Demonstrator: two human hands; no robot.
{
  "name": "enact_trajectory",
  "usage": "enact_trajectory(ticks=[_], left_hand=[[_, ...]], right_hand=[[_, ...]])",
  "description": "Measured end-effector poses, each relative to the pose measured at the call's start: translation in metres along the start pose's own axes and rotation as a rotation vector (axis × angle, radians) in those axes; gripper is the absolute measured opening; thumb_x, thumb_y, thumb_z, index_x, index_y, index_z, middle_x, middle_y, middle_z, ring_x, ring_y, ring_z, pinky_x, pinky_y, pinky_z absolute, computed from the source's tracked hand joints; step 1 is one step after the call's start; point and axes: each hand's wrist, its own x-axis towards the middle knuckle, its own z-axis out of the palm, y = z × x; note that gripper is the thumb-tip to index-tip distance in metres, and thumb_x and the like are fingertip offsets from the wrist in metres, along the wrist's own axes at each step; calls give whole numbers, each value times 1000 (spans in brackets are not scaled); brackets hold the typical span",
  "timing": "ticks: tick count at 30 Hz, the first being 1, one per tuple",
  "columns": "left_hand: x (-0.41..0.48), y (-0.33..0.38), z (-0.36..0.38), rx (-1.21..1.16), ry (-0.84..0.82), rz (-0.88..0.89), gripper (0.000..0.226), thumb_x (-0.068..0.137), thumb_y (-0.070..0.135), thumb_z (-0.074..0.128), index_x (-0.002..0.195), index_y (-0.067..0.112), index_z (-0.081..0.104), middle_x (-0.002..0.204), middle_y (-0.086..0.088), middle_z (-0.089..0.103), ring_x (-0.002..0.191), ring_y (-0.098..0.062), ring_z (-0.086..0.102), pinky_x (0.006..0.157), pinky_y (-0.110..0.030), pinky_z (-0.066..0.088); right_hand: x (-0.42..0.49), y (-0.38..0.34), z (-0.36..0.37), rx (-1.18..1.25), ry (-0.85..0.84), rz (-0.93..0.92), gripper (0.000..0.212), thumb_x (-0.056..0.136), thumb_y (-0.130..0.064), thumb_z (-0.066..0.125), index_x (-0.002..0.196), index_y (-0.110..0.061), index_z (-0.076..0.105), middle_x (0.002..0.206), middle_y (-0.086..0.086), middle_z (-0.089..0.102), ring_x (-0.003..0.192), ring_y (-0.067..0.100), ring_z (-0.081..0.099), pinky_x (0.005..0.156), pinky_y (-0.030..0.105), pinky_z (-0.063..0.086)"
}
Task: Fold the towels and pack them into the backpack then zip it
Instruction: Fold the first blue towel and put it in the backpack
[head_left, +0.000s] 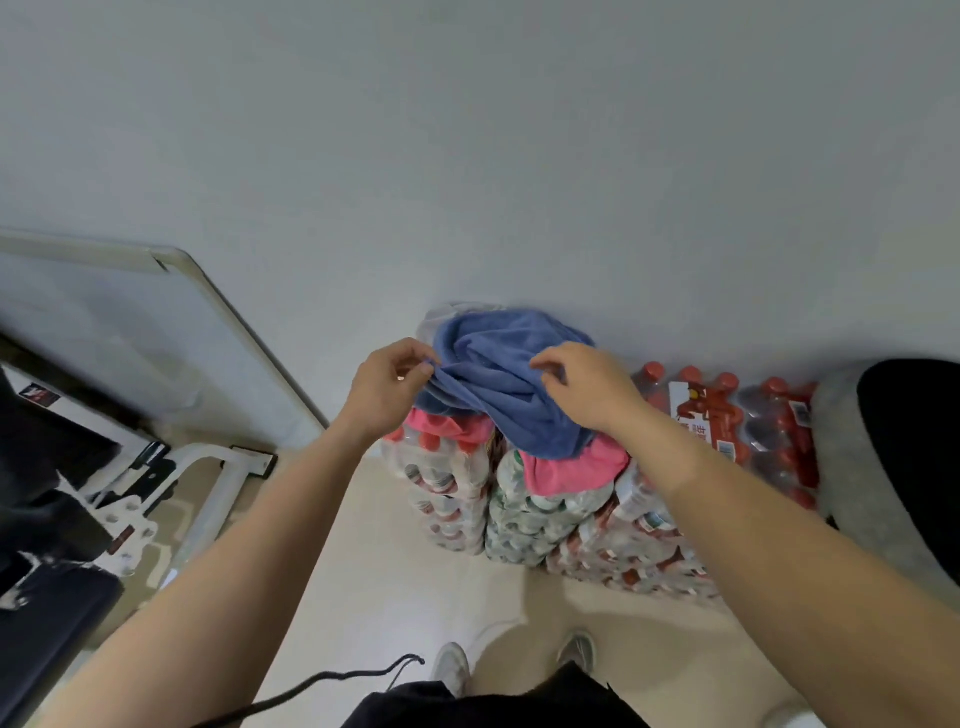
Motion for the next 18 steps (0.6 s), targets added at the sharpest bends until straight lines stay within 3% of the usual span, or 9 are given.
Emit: enact_trajectory(ticks=[2, 4, 6, 7, 11, 14, 16, 18], left_hand=[[-4, -5, -5, -21, -39, 42, 24, 92, 5, 58, 84, 26, 66, 86, 8, 71, 83, -7, 66, 81, -27, 52], [-7, -8, -9, -60, -60, 76, 21, 92, 4, 58, 85, 23, 67, 85, 9, 71, 81, -3, 66, 79, -21, 51], [-10, -10, -12, -108, -73, 88, 19, 92, 3, 58, 86, 18, 67, 84, 8, 70, 78, 0, 64, 75, -16, 49], [-10, -11, -14, -128, -77, 88, 18, 93, 2, 57, 87, 16, 68, 84, 8, 70, 78, 0, 64, 74, -14, 48], [-5, -16, -22, -160, -43, 58, 17, 93, 1, 54, 91, 11, 68, 88, 1, 71, 77, -4, 63, 74, -15, 49], [4, -20, -24, -148, 19, 7, 15, 93, 3, 54, 92, 11, 67, 90, -2, 72, 81, -15, 65, 76, -25, 51], [11, -17, -24, -140, 52, -13, 14, 93, 5, 54, 91, 11, 67, 89, -2, 72, 81, -20, 66, 75, -31, 52], [18, -7, -25, -165, 98, -15, 16, 93, 5, 54, 90, 13, 67, 88, 0, 71, 80, -18, 65, 73, -28, 51]], right_hand=[[11, -16, 10, -2, -130, -6, 32, 94, -26, 61, 126, -26, 64, 112, -7, 63, 97, 18, 61, 88, 39, 51], [18, -30, 22, -37, -190, -41, 23, 89, -34, 67, 112, -32, 68, 103, -12, 63, 90, 16, 60, 83, 41, 53], [20, -38, 30, -59, -169, -20, 3, 86, -34, 69, 87, -34, 66, 94, -10, 65, 83, 17, 62, 77, 44, 54], [21, -42, 31, -44, -146, 8, 8, 86, -31, 68, 82, -32, 62, 90, -9, 65, 81, 17, 62, 76, 44, 54], [21, -54, 17, 60, -46, 25, 8, 80, -22, 67, 81, -21, 58, 82, -5, 67, 78, 18, 62, 74, 43, 53], [28, -63, 0, 88, -8, -16, 12, 70, -16, 69, 74, -19, 58, 71, -5, 64, 68, 17, 61, 69, 41, 53], [32, -67, -10, 115, -10, -34, 18, 68, -14, 69, 80, -23, 58, 72, -6, 62, 67, 16, 58, 69, 39, 53], [34, -72, -18, 120, -60, -51, 34, 72, -12, 70, 99, -31, 62, 80, -3, 63, 68, 14, 56, 68, 33, 51]])
